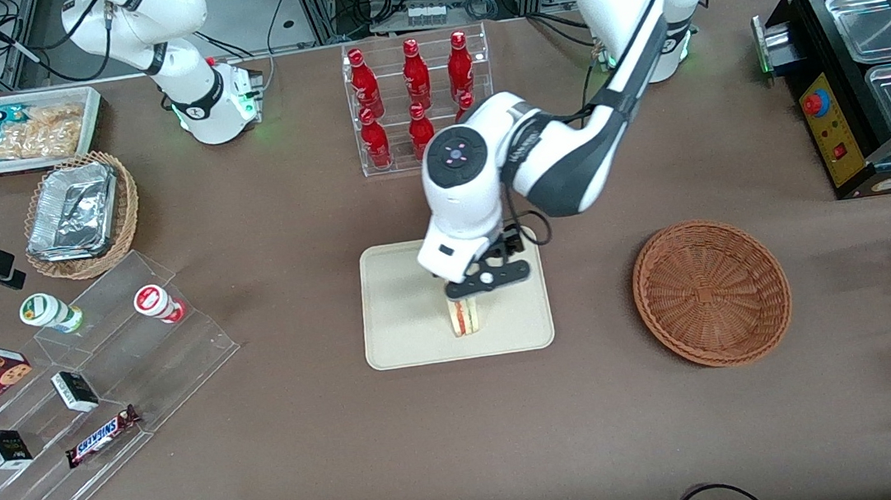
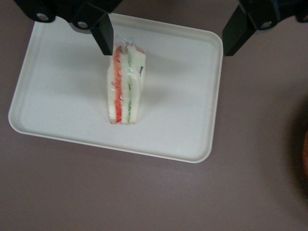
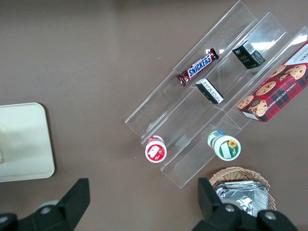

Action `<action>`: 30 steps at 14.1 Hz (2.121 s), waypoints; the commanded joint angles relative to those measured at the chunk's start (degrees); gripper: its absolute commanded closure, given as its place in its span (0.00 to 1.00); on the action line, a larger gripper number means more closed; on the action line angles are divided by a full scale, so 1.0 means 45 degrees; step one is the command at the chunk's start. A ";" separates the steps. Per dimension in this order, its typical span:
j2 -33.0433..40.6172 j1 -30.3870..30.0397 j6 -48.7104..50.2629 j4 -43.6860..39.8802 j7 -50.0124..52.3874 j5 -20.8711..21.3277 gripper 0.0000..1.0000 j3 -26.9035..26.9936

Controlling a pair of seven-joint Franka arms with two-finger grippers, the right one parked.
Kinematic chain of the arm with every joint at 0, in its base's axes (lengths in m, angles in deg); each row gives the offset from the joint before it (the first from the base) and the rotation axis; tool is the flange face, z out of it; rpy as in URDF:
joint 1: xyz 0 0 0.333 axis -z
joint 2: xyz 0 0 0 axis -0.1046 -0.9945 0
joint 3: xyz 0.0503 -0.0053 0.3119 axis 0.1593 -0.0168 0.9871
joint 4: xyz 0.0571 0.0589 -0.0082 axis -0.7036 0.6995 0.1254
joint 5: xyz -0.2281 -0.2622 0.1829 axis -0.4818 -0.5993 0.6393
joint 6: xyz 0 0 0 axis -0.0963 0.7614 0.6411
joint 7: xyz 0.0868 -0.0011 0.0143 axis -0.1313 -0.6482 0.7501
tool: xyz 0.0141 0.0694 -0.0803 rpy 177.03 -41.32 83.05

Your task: Place sandwich from basket to tray

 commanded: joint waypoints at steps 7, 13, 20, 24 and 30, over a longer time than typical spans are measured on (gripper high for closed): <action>0.3522 -0.2427 0.0095 0.4421 -0.2182 -0.0655 0.00 0.0094; 0.6021 -0.3990 0.0367 0.6296 -0.3416 -0.1046 0.00 0.0114; 0.8368 -0.6255 0.3625 0.6301 -0.8994 -0.2256 0.00 0.0094; 0.8760 -0.6764 0.5230 0.5207 -1.2160 -0.2276 0.00 0.1206; 0.8878 -0.6980 0.4375 0.4913 -1.2925 -0.2823 0.00 0.1950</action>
